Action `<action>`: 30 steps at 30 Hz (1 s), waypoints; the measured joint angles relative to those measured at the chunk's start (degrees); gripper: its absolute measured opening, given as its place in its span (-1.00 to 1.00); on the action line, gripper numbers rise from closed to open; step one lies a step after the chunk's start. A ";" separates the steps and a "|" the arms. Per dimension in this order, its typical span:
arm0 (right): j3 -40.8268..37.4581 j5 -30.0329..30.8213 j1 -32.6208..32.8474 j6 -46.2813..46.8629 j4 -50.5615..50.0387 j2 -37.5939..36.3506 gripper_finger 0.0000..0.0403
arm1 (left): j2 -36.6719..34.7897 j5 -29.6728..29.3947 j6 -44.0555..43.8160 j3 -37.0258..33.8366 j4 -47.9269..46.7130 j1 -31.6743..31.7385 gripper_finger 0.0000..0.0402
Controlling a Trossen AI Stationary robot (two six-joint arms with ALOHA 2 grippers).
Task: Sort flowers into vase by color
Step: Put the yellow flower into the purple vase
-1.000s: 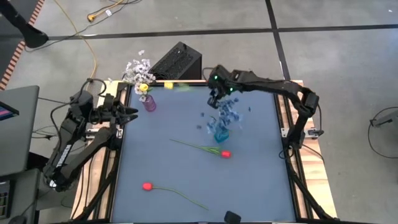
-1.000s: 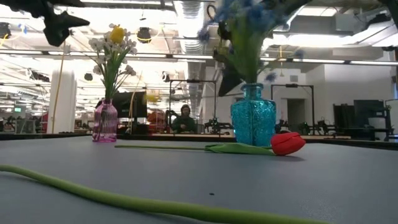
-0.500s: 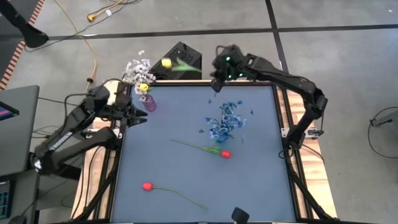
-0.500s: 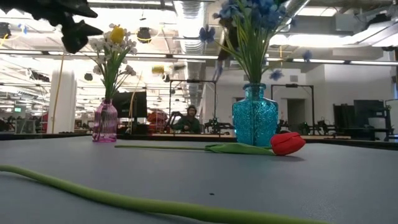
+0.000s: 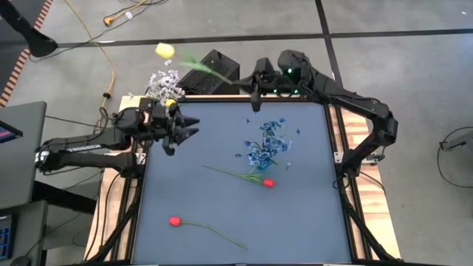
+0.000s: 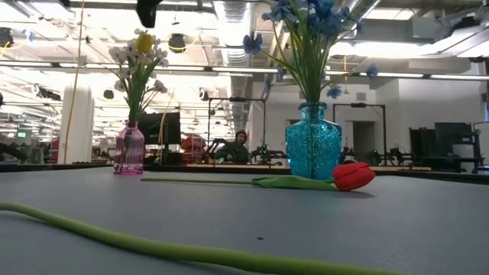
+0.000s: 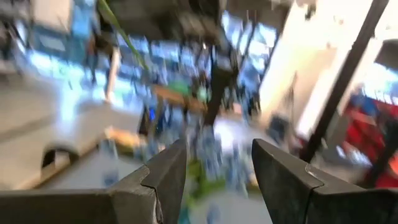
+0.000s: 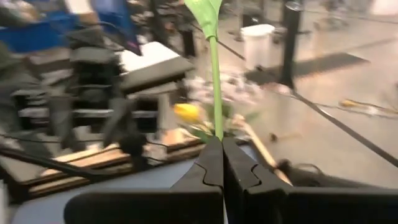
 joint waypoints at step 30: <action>-0.02 -1.70 11.26 2.43 11.91 8.25 -0.92 | 4.68 -6.70 1.87 0.02 17.41 -0.18 -0.15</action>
